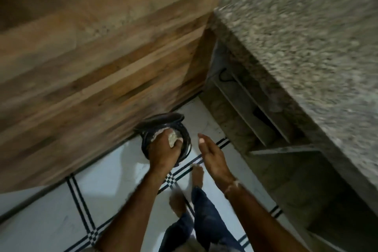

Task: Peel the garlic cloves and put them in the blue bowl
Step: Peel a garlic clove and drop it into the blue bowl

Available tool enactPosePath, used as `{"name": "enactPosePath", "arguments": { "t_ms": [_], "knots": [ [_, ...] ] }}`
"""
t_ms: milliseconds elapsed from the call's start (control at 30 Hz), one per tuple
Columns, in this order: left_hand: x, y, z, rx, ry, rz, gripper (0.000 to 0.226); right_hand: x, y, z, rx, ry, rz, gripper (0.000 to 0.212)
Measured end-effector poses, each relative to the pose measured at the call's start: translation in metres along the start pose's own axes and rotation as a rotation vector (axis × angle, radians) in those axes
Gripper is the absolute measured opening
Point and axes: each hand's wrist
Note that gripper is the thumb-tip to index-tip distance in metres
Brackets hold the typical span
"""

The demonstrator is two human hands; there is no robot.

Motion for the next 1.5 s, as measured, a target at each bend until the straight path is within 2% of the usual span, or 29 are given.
{"name": "enactPosePath", "arguments": {
  "t_ms": [67,200,367,500,633,800,900,1033,1167,1333,1500],
  "knots": [
    [0.029,-0.016,-0.032,-0.112,-0.099,0.057,0.051,0.023,0.032,-0.012,0.099,0.065,-0.101,0.04],
    [0.09,-0.064,-0.088,-0.155,-0.307,0.17,0.053,0.069,0.113,-0.022,0.309,0.271,-0.31,0.048],
    [0.146,-0.152,-0.156,-0.201,-0.558,0.251,0.048,0.114,0.233,-0.045,0.404,0.398,-0.481,0.043],
    [0.191,-0.248,-0.205,-0.194,-0.702,0.295,0.042,0.148,0.337,-0.077,0.367,0.37,-0.584,0.038],
    [0.226,-0.344,-0.24,-0.196,-0.72,0.382,0.041,0.165,0.432,-0.119,0.351,0.327,-0.645,0.038],
    [0.253,-0.427,-0.267,-0.244,-0.742,0.448,0.031,0.182,0.516,-0.152,0.328,0.262,-0.718,0.04],
    [0.265,-0.462,-0.279,-0.327,-0.764,0.48,0.023,0.185,0.554,-0.168,0.341,0.208,-0.776,0.035],
    [0.264,-0.493,-0.283,-0.452,-0.783,0.436,0.02,0.179,0.59,-0.185,0.372,0.163,-0.865,0.032],
    [0.257,-0.507,-0.284,-0.541,-0.831,0.429,0.013,0.16,0.607,-0.187,0.474,0.124,-0.878,0.029],
    [0.25,-0.504,-0.291,-0.501,-0.846,0.452,0.008,0.13,0.619,-0.176,0.601,0.028,-0.862,0.036],
    [0.24,-0.505,-0.344,-0.285,-0.873,0.428,0.005,0.118,0.621,-0.165,0.689,-0.051,-0.875,0.031]
  ]
}}
Point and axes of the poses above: each hand's wrist, its own x-axis away from the middle knuckle, its own y-axis out of the back of the hand, z = x × y, and after that the axes turned 4 degrees about x, right-handed
